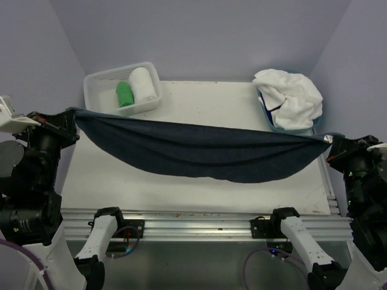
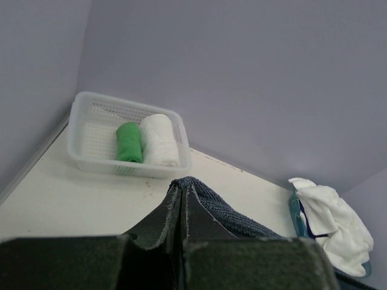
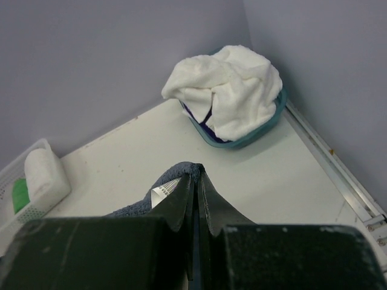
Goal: Roll the towels
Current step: Flatten the towel
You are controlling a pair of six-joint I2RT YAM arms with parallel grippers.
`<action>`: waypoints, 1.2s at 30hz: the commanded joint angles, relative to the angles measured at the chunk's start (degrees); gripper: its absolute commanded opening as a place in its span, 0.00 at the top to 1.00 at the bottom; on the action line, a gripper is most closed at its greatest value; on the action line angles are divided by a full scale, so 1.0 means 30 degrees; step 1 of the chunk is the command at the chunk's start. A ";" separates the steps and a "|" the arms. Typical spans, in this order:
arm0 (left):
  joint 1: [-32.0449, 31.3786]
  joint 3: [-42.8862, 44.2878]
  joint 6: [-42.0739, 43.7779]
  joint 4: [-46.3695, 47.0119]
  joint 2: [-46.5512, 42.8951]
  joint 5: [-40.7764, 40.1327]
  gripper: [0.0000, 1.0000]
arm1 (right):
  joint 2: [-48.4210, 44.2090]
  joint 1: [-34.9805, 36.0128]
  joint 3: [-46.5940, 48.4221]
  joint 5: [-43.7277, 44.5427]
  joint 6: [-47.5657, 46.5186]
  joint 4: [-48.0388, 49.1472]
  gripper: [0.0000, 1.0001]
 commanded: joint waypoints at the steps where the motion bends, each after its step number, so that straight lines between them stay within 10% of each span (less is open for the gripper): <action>1: -0.0209 -0.1004 -0.0524 -0.1318 -0.0341 -0.3000 1.00 | -0.0061 0.0116 -0.0416 0.0961 -0.0217 -0.2395 1.00; 9: -0.0415 -0.7724 -0.0407 -0.0125 0.2143 -0.3063 1.00 | 0.1224 0.0145 -0.8133 -0.0531 0.1804 0.1842 1.00; 14: -0.0385 -1.2047 -0.0903 0.5032 0.5979 -0.1773 1.00 | 0.7239 0.0146 -1.2017 -0.1559 0.2537 0.8082 1.00; 24: -0.0181 -1.1379 -0.1346 0.8111 1.5210 -0.2154 1.00 | 1.8212 0.0116 -0.8099 -0.1148 0.1455 1.2223 1.00; 36: -0.0122 -1.1231 -0.1053 0.7354 1.5250 -0.1481 1.00 | 1.7342 0.0145 -0.9469 -0.1822 0.0956 1.2342 1.00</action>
